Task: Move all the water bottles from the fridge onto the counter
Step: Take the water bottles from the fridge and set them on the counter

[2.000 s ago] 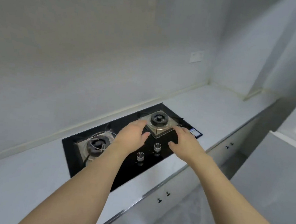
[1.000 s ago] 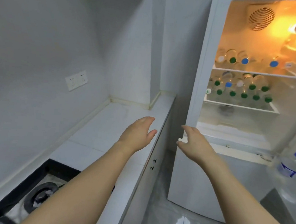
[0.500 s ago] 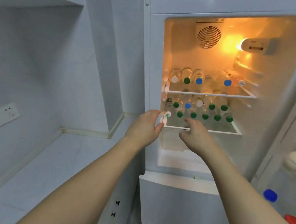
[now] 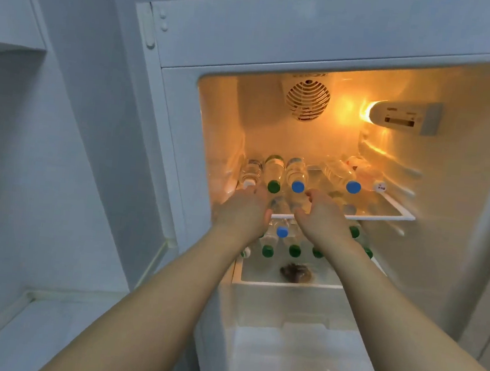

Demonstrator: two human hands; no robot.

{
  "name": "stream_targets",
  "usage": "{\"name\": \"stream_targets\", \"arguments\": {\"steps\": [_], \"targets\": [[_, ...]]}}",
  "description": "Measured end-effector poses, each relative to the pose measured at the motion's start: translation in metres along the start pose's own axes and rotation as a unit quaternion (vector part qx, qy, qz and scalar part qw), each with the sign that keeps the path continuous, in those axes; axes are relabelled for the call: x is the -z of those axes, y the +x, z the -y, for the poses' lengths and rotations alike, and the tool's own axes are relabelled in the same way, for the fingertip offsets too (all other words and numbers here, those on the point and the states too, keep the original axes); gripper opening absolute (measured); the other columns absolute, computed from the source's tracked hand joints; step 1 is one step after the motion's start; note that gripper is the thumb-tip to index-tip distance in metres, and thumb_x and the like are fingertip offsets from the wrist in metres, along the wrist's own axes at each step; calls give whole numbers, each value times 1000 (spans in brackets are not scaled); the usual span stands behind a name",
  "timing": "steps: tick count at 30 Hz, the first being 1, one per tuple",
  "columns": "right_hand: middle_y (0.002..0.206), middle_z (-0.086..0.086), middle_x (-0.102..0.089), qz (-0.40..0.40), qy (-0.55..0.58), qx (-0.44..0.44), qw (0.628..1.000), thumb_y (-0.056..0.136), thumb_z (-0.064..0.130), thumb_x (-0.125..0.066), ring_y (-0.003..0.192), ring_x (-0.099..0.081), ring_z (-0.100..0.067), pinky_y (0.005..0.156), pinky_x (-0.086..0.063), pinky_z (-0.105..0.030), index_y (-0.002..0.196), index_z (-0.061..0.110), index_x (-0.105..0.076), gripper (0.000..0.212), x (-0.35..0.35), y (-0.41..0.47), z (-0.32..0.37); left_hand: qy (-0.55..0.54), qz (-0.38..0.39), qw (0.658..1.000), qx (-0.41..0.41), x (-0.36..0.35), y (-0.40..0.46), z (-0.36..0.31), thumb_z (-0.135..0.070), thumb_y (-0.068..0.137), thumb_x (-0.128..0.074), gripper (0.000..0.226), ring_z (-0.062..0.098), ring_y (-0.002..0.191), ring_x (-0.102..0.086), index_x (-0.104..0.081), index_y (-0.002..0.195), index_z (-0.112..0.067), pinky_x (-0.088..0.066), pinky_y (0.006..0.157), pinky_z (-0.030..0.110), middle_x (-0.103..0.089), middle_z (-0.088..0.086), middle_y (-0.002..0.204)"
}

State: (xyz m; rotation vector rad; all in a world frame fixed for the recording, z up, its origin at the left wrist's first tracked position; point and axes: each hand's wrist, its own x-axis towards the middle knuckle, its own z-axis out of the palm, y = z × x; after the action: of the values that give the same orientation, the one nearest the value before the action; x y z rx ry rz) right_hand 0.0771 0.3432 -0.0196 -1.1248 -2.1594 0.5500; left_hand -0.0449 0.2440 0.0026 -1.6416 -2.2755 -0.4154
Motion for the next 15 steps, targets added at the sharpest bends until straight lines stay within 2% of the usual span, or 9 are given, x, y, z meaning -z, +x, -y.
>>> {"name": "stream_targets", "arguments": {"steps": [2,4,8,12,15], "targets": [[126,-12,-59,-7,-25,-1,1000,93,28,-54,112,-57,-30,87,-46,-37,128,10,-53,40,-8,26,-8,2,7,1000,-9,-18,32,-1,-26,96,-48,25,26,100,-54,-51,116,-12,-43,72,34,-57,9,114],[119,-9,-62,-12,-53,6,999,91,31,-55,106,-59,-28,82,-46,-36,123,12,-54,37,-16,49,-14,40,-14,999,-20,-38,60,0,-28,95,-49,29,29,108,-53,-51,120,-12,-43,84,37,-56,10,121],[108,-4,-65,-10,-123,1,992,85,47,-55,96,-62,-27,71,-45,-32,112,16,-55,41,-36,95,-25,140,-42,989,19,-71,102,7,-32,97,-47,40,36,125,-44,-48,131,-10,-33,104,46,-50,14,136],[110,-8,-65,-36,-171,-13,985,84,53,-57,102,-60,-31,77,-48,-37,123,12,-47,57,-50,127,-31,208,-47,976,53,-96,129,14,-42,98,-46,52,42,133,-37,-50,133,-4,-24,111,54,-46,23,142],[112,-10,-63,-44,-201,-1,979,87,48,-56,103,-59,-31,77,-47,-37,126,9,-41,57,-58,143,-40,234,-32,971,33,-105,141,15,-43,89,-57,51,44,126,-46,-62,121,-3,-28,109,56,-59,23,127]]}}
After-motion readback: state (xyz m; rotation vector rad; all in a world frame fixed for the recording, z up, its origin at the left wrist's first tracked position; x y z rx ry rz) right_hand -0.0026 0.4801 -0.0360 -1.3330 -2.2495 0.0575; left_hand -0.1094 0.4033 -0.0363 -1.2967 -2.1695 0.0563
